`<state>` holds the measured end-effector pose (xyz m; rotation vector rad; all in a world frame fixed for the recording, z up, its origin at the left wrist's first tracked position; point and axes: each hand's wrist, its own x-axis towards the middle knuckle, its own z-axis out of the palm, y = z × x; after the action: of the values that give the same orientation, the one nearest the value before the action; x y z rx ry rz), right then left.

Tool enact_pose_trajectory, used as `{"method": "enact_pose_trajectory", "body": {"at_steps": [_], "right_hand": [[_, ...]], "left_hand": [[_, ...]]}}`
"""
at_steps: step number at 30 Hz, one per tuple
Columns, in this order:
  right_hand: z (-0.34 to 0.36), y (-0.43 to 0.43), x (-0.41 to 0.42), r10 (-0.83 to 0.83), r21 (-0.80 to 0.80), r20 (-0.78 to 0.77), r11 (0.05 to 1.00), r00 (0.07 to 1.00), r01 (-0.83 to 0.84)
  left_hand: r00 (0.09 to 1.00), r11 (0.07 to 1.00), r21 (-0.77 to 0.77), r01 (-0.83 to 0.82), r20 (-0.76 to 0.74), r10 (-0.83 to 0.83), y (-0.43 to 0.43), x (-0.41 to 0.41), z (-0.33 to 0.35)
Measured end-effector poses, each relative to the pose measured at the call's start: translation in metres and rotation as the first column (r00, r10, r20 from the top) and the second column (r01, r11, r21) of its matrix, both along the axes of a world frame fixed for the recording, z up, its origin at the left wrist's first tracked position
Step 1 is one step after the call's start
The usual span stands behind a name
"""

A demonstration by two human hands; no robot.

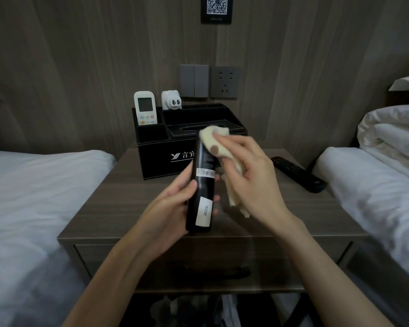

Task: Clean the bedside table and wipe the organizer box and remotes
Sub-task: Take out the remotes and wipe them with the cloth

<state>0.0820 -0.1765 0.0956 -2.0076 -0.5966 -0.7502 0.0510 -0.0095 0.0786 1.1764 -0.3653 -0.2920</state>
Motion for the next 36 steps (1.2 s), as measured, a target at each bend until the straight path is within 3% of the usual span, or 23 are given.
{"method": "enact_pose_trajectory", "body": {"at_steps": [5,16,18,20,23,25,31,36], "right_hand": [[-0.012,0.014,-0.012,0.100,-0.151,-0.041,0.983,0.994,-0.105],[-0.015,0.010,-0.023,0.249,-0.189,-0.208,0.939,0.946,-0.288],[-0.009,0.005,-0.023,0.258,-0.232,-0.280,0.916,0.925,-0.326],[-0.002,0.002,-0.023,0.271,-0.150,-0.277,0.935,0.922,-0.321],[0.010,0.000,-0.021,0.256,0.093,-0.145,0.965,0.956,-0.244],[0.018,0.000,-0.020,0.167,0.160,-0.052,0.974,0.985,-0.157],[0.031,0.000,-0.015,-0.065,0.151,0.155,0.988,0.986,0.042],[0.017,0.007,-0.011,-0.003,0.103,0.060,0.995,0.998,-0.003]], "left_hand": [[0.998,0.986,-0.158,-0.050,-0.045,0.044,0.011,0.008,0.001],[0.981,0.900,-0.390,-0.194,-0.106,0.165,0.031,0.014,0.004],[0.970,0.892,-0.380,-0.243,-0.123,0.212,0.031,0.016,0.004],[0.966,0.908,-0.331,-0.256,-0.107,0.234,0.029,0.016,0.004],[0.974,0.962,-0.153,-0.225,-0.003,0.227,0.023,0.013,0.002],[0.978,0.978,-0.049,-0.203,0.036,0.204,0.015,0.008,0.002],[0.995,0.995,-0.026,-0.095,0.030,0.095,-0.005,-0.001,-0.004],[0.991,0.990,-0.050,-0.131,-0.007,0.130,-0.007,0.001,-0.006]]}}
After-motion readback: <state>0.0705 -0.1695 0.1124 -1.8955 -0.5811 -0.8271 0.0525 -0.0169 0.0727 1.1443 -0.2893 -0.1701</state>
